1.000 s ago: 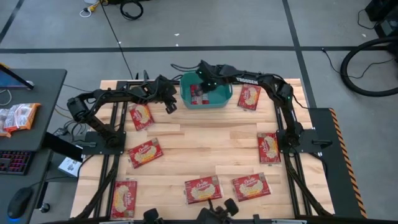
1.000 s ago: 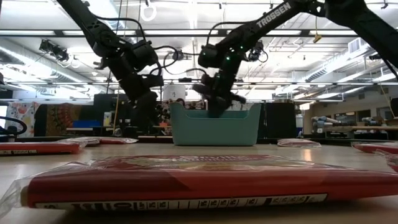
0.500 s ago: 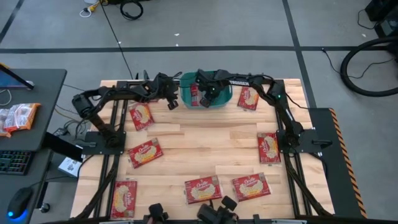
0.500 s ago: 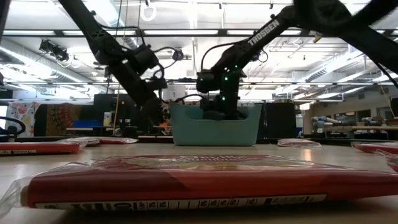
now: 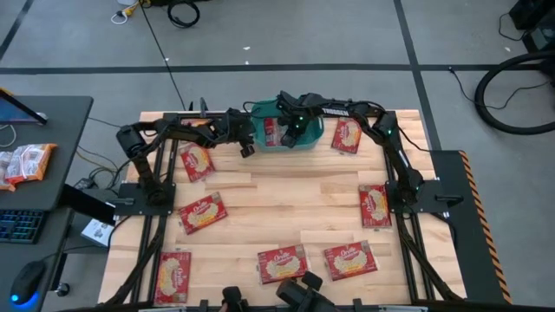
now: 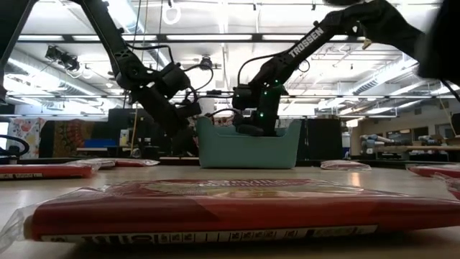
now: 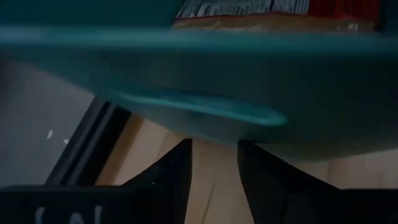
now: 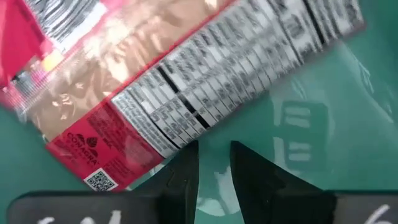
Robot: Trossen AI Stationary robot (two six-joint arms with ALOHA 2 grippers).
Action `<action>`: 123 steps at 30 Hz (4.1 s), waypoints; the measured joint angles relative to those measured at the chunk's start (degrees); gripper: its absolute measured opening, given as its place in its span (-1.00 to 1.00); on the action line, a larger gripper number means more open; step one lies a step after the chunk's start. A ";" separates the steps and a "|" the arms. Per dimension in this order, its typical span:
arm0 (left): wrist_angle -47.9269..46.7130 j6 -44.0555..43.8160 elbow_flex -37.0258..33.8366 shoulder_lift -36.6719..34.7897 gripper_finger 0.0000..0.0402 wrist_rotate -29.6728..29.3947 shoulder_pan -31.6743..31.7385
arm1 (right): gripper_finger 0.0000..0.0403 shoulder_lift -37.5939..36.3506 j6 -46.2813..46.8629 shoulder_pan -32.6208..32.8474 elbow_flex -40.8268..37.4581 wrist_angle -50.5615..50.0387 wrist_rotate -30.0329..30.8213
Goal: Sort popcorn bags into baskets
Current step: Put the popcorn bag into the bin, then adjust the bin on the table
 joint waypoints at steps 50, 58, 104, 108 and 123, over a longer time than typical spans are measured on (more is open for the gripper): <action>3.65 -5.28 2.13 2.84 -0.32 -3.46 -8.41 | -0.52 -3.36 -25.32 2.57 -2.18 2.36 -3.56; 3.56 -5.29 6.43 2.71 -0.32 -4.42 -8.30 | -0.52 -4.52 -23.39 3.63 -2.07 6.94 -5.22; -35.35 -9.92 7.15 -5.81 -0.35 -16.70 -1.22 | -0.54 -23.59 -10.68 -0.25 5.79 -28.88 16.96; -36.13 -9.77 7.15 -7.24 -0.38 -16.32 -1.61 | -0.55 -28.60 -12.38 -3.90 4.08 -33.98 17.11; -45.24 -33.35 -2.96 -17.52 -0.40 -17.57 -6.03 | -0.55 -34.17 -14.05 -10.86 -16.76 -33.00 16.69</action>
